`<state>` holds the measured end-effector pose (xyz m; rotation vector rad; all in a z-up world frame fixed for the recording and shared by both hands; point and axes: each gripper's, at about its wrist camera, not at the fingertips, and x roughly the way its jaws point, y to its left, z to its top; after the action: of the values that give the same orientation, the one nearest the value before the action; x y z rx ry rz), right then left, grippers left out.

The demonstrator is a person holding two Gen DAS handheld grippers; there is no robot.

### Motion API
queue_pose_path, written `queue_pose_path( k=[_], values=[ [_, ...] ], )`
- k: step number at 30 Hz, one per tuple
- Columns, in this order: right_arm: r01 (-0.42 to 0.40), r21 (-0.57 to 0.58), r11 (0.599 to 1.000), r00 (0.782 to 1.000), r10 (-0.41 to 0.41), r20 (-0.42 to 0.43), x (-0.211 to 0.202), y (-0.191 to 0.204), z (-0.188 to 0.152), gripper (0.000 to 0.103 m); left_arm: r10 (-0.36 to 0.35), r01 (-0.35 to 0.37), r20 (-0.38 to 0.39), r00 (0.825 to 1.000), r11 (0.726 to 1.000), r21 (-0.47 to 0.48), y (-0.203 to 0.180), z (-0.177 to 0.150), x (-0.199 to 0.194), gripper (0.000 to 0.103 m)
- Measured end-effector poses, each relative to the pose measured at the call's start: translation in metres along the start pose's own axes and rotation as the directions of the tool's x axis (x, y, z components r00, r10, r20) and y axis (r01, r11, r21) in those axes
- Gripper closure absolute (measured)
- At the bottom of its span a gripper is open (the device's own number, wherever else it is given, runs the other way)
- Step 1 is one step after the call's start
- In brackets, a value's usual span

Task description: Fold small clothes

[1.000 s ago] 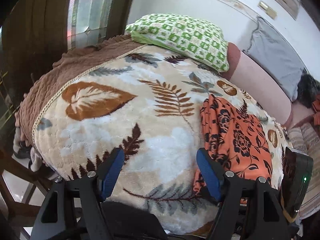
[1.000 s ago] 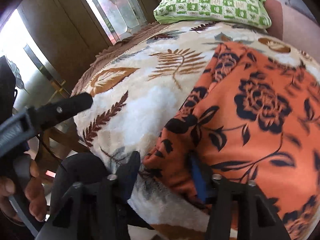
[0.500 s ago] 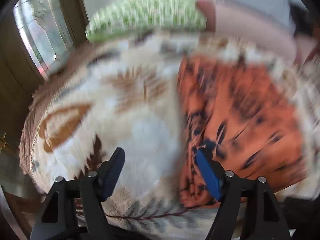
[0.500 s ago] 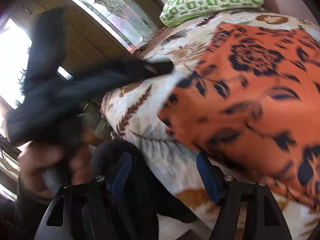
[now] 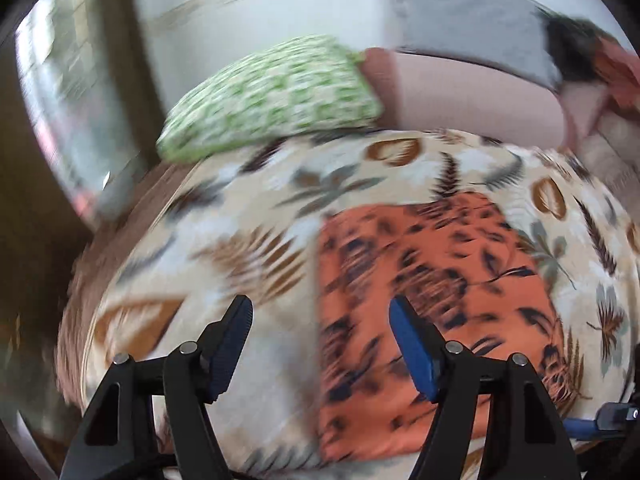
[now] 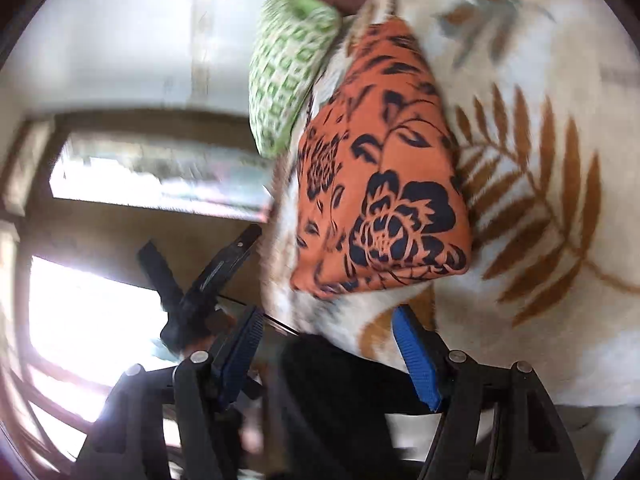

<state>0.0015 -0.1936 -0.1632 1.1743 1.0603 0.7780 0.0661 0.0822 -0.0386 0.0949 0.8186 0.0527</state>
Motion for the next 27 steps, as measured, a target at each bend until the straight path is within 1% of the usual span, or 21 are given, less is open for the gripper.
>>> queue_pose_path(
  k=[1, 2, 5, 6, 8, 10, 11, 12, 14, 15, 16, 17, 18, 19, 20, 21, 22, 23, 25, 26, 27],
  values=[
    [-0.030, 0.045, 0.999, 0.999, 0.029, 0.013, 0.003, -0.004, 0.002, 0.032, -0.002, 0.002, 0.000, 1.000, 1.000, 0.029, -0.011, 0.006, 0.009, 0.031],
    [-0.079, 0.143, 0.987, 0.996, 0.072, 0.054, 0.008, -0.013, 0.006, 0.032, -0.003, 0.003, -0.007, 1.000, 0.999, 0.034, -0.016, 0.009, 0.015, 0.031],
    [-0.136, 0.295, 0.946, 0.983, 0.092, 0.158, 0.009, -0.031, 0.012, 0.032, 0.018, -0.017, -0.026, 0.999, 1.000, 0.023, -0.024, 0.008, 0.038, 0.031],
    [-0.145, 0.334, 0.931, 0.978, 0.085, 0.190, 0.009, -0.038, 0.012, 0.032, 0.032, -0.030, -0.053, 0.998, 0.999, 0.035, -0.026, 0.005, 0.047, 0.031],
    [-0.158, 0.357, 0.921, 0.960, 0.059, 0.274, 0.001, -0.045, 0.010, 0.033, 0.062, -0.054, -0.160, 0.985, 0.997, 0.053, -0.023, -0.012, 0.082, 0.034],
    [-0.110, 0.330, 0.938, 0.956, 0.009, 0.293, -0.005, -0.044, 0.011, 0.050, 0.026, -0.027, -0.155, 0.988, 1.000, -0.004, -0.013, -0.027, 0.090, 0.031],
    [-0.054, 0.340, 0.939, 0.960, -0.045, 0.276, -0.005, -0.048, 0.010, 0.076, 0.005, -0.011, -0.143, 0.990, 0.999, -0.041, -0.008, -0.032, 0.090, 0.031],
    [-0.028, 0.358, 0.933, 0.961, -0.074, 0.268, -0.004, -0.055, 0.008, 0.085, 0.004, -0.011, -0.147, 0.989, 0.999, -0.049, -0.007, -0.033, 0.089, 0.031],
    [-0.031, 0.366, 0.930, 0.967, -0.065, 0.247, -0.002, -0.065, 0.005, 0.090, 0.033, -0.035, -0.150, 0.988, 0.999, -0.013, -0.012, -0.029, 0.088, 0.031],
    [-0.029, 0.347, 0.937, 0.972, -0.055, 0.229, -0.003, -0.060, 0.005, 0.089, 0.044, -0.043, -0.149, 0.988, 0.999, 0.009, -0.015, -0.028, 0.088, 0.031],
    [-0.030, 0.331, 0.943, 0.974, -0.047, 0.223, -0.004, -0.057, 0.004, 0.084, 0.046, -0.043, -0.148, 0.988, 0.999, 0.018, -0.015, -0.028, 0.088, 0.031],
    [-0.017, 0.307, 0.952, 0.975, -0.052, 0.215, -0.009, -0.050, 0.004, 0.084, 0.032, -0.031, -0.148, 0.988, 0.999, 0.008, -0.013, -0.029, 0.089, 0.031],
    [0.002, 0.282, 0.960, 0.975, -0.065, 0.214, -0.017, -0.042, 0.005, 0.076, 0.019, -0.020, -0.150, 0.988, 1.000, -0.006, -0.011, -0.030, 0.090, 0.030],
    [0.016, 0.268, 0.963, 0.973, -0.076, 0.216, -0.022, -0.041, 0.007, 0.066, 0.011, -0.014, -0.151, 0.988, 1.000, -0.019, -0.010, -0.031, 0.089, 0.029],
    [0.059, 0.244, 0.968, 0.967, -0.116, 0.228, -0.034, -0.031, 0.008, 0.034, 0.005, -0.010, -0.152, 0.988, 1.000, -0.029, -0.008, -0.031, 0.090, 0.029],
    [0.084, 0.231, 0.969, 0.959, -0.142, 0.246, -0.049, -0.027, 0.011, 0.007, 0.005, -0.009, -0.151, 0.988, 1.000, -0.027, -0.009, -0.030, 0.089, 0.029],
    [0.131, 0.200, 0.971, 0.943, -0.184, 0.277, -0.060, -0.018, 0.014, 0.006, 0.009, -0.012, -0.149, 0.989, 1.000, -0.022, -0.010, -0.030, 0.089, 0.029],
    [0.169, 0.140, 0.976, 0.938, -0.203, 0.281, -0.064, -0.008, 0.021, 0.006, 0.012, -0.015, -0.148, 0.989, 1.000, -0.019, -0.010, -0.030, 0.089, 0.029],
    [0.186, 0.075, 0.980, 0.951, -0.199, 0.236, -0.059, 0.003, 0.036, 0.006, 0.012, -0.015, -0.148, 0.989, 1.000, -0.019, -0.011, -0.029, 0.090, 0.029],
    [0.218, 0.046, 0.975, 0.959, -0.222, 0.177, -0.047, 0.006, 0.045, 0.006, 0.010, -0.013, -0.149, 0.989, 1.000, -0.022, -0.010, -0.029, 0.090, 0.029],
    [0.249, 0.011, 0.968, 0.960, -0.248, 0.131, -0.036, 0.007, 0.050, 0.006, 0.005, -0.009, -0.151, 0.989, 1.000, -0.026, -0.011, -0.029, 0.090, 0.029]
  ],
)
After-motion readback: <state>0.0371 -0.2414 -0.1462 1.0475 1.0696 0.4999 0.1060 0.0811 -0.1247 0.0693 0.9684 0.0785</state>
